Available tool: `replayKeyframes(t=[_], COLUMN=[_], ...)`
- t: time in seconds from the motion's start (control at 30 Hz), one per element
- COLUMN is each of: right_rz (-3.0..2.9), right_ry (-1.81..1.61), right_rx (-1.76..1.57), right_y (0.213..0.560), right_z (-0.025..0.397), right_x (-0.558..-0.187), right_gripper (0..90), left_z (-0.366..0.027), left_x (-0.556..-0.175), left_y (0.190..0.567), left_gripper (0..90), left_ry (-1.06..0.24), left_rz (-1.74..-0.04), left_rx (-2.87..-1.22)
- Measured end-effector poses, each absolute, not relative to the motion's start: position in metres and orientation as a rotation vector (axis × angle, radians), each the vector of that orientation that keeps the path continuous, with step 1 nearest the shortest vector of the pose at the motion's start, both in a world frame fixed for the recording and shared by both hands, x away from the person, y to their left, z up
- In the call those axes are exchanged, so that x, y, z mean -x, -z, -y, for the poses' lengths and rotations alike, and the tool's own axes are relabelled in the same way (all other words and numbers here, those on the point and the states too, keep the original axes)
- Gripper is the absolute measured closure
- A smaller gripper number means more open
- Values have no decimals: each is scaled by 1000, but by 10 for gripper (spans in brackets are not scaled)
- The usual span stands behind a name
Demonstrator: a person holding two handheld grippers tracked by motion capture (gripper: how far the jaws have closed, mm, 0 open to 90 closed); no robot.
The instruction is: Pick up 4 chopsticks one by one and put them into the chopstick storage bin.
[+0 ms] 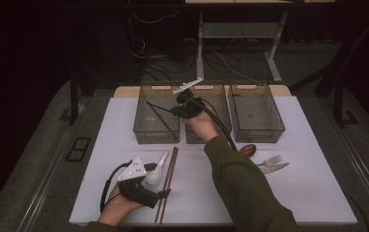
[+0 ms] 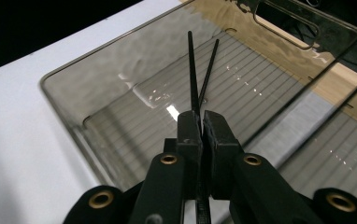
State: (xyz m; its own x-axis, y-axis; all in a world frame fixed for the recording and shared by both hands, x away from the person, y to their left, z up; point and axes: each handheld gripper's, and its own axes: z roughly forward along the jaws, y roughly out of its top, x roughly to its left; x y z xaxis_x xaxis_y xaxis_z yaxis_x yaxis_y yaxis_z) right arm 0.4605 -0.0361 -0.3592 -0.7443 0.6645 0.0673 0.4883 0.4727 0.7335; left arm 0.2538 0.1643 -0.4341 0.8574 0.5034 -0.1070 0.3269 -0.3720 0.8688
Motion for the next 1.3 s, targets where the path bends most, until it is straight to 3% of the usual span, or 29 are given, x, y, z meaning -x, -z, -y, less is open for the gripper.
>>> replayKeyframes(t=[0.57, 1.03, 1.3], right_rz=[-2471, -2508, -2493], right_ry=[-1010, -1167, -1247], right_rx=[-1068, -1061, -1005], right_y=[376, 365, 356], right_z=[-1, 7, 20], right_x=[-485, -480, -465], right_gripper=[837, 477, 338], left_z=[-161, -161, -162], left_x=[-255, -255, -255], left_y=[434, 435, 435], left_gripper=[0, 0, 0], left_ry=[-204, -205, -207], left_rz=[-598, -598, -604], left_rx=[-1991, -1994, -1995])
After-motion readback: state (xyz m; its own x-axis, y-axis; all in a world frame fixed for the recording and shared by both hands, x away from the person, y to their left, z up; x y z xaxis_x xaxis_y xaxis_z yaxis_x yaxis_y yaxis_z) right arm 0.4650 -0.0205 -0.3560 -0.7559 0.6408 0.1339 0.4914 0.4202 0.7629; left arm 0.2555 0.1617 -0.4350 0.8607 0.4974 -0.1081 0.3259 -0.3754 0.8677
